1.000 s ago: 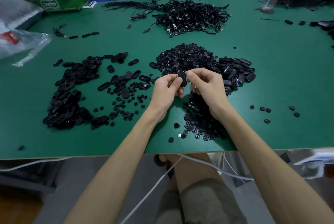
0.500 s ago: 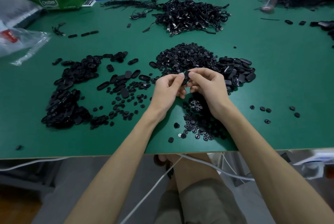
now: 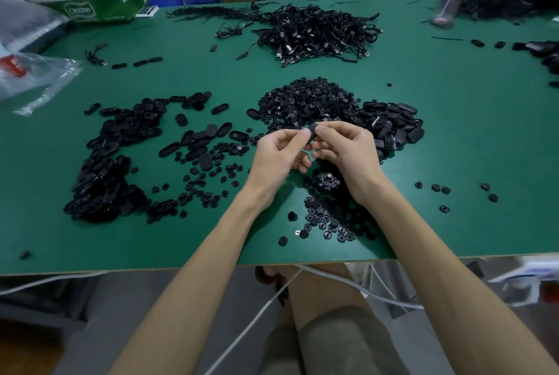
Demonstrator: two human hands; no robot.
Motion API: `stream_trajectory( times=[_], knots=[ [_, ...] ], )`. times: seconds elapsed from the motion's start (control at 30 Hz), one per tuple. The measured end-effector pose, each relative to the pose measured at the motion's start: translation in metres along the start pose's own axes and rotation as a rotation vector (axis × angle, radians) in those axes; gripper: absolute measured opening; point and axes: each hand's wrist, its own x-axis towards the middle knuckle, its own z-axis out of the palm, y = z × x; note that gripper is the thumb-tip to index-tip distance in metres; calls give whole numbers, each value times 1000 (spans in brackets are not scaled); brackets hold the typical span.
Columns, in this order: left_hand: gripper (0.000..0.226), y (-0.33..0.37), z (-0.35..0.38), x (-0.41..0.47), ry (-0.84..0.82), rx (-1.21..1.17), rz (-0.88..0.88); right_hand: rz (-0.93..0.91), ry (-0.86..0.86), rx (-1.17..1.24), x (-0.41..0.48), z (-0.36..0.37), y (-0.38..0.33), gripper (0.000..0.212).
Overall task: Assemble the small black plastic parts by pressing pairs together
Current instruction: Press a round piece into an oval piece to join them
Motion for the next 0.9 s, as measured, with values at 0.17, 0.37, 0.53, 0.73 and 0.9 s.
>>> stream_trajectory(
  times=[0.17,0.37,0.53,0.73,0.9],
  knots=[
    [20,-1,1,1,30,17,-12,0,-30,2,-1,0,-1,4],
    [17,-1,0,1,52,5,-12,-1,-60,-30,-1,0,-1,5],
    [22,-1,-2,-1,8,-8,14,-31,-83,-70,-1,0,0,10],
    [21,0,-2,1,-12,-32,3,-6,-48,-68,2,-1,3,9],
    [21,-2,-2,2,6,-7,-4,-5,-49,-78,2,-1,3,8]
  ],
)
